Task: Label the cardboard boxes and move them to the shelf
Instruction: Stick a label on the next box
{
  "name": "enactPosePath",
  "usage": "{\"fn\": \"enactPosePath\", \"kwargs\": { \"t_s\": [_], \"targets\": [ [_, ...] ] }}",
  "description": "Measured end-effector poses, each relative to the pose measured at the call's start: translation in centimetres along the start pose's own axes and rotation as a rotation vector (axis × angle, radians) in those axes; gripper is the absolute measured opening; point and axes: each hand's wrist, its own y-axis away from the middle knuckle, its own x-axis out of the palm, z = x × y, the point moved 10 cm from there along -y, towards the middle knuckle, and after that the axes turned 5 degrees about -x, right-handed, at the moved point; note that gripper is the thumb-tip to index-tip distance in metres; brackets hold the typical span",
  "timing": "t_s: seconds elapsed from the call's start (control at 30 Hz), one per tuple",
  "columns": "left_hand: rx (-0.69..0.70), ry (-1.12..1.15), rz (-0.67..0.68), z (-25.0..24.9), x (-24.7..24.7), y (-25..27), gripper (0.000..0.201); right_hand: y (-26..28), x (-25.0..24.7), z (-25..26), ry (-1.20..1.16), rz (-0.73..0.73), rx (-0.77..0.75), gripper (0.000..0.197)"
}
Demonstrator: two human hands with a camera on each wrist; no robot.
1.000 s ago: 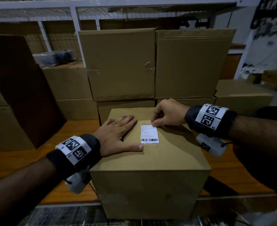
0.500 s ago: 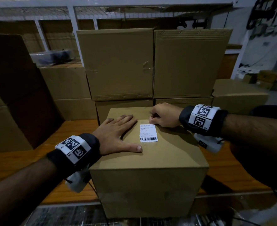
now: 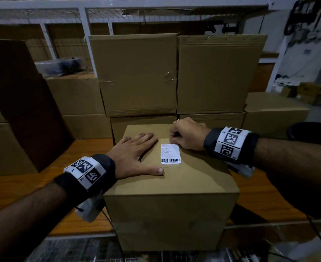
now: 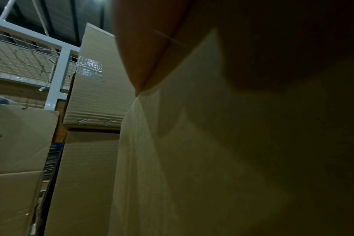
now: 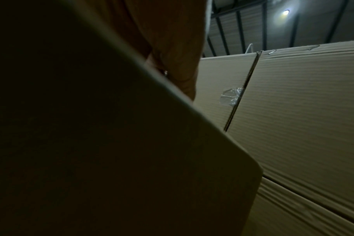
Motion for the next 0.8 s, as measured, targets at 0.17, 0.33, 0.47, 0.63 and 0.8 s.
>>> {"fn": "enactPosePath", "kwargs": {
  "t_s": [0.17, 0.33, 0.47, 0.63, 0.8],
  "targets": [
    [-0.003, -0.009, 0.005, 0.0, 0.0, -0.1, 0.132, -0.4, 1.2, -0.2, 0.040, 0.071, 0.021, 0.014],
    [-0.008, -0.005, 0.010, 0.1, 0.0, -0.1, 0.133, -0.1, 1.0, -0.4, 0.001, 0.052, 0.031, 0.014],
    [-0.008, 0.006, 0.018, 0.0, 0.0, 0.0, 0.133, 0.6, -0.6, -1.0, -0.182, -0.056, 0.037, 0.007],
    [-0.008, -0.003, 0.011, 0.0, 0.0, 0.0, 0.133, 1.1, -0.8, -2.0, -0.399, -0.042, 0.092, 0.016],
    [-0.012, -0.003, 0.010, 0.1, 0.0, -0.1, 0.134, 1.4, -0.4, -2.9, -0.585, -0.044, 0.131, 0.027]
  ]
}}
